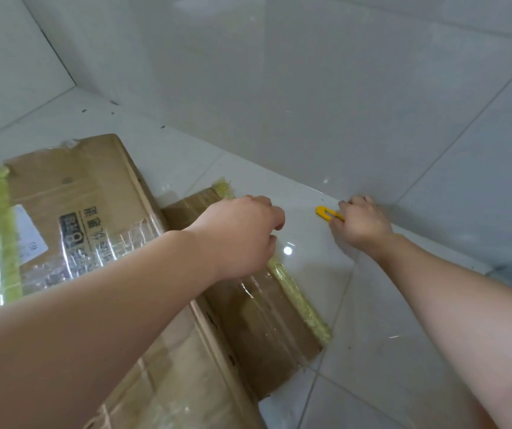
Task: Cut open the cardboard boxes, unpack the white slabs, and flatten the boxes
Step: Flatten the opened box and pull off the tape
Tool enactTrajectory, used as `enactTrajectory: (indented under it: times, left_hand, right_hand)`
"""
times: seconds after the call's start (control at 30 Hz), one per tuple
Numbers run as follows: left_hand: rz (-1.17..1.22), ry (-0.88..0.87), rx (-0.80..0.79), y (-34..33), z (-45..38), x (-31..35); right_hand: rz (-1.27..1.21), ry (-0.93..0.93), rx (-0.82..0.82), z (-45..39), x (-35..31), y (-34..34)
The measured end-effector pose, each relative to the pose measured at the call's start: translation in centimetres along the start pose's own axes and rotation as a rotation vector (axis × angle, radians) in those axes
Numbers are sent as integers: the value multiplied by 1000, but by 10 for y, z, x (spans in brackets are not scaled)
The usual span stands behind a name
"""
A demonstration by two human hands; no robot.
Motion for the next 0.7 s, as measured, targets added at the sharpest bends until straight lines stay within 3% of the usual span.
enactTrajectory:
  times: [0.23,0.43,0.57,0.7]
  left_hand:
    - [-10,25,51,44,44,-17]
    - [-15,102,99,92,137,-68]
    - [23,141,-20,98,202,-101]
    - [103,87,-37,79,236,-116]
  right_hand:
    - [-153,149,133,23,-73,74]
    - [-316,461,337,85,-191,161]
    - [-305,749,282,145,-274,198]
    - [-192,813,197,180,-316,199]
Point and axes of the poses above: each hand's wrist, its own z-axis away from the middle knuckle, its own y-axis out of the back of the hand, x = y × z, the point moved 2 cm from there along -z, towards the middle knuckle, and after that the axes turned 2 degrees about z, right-handed, at the moved point
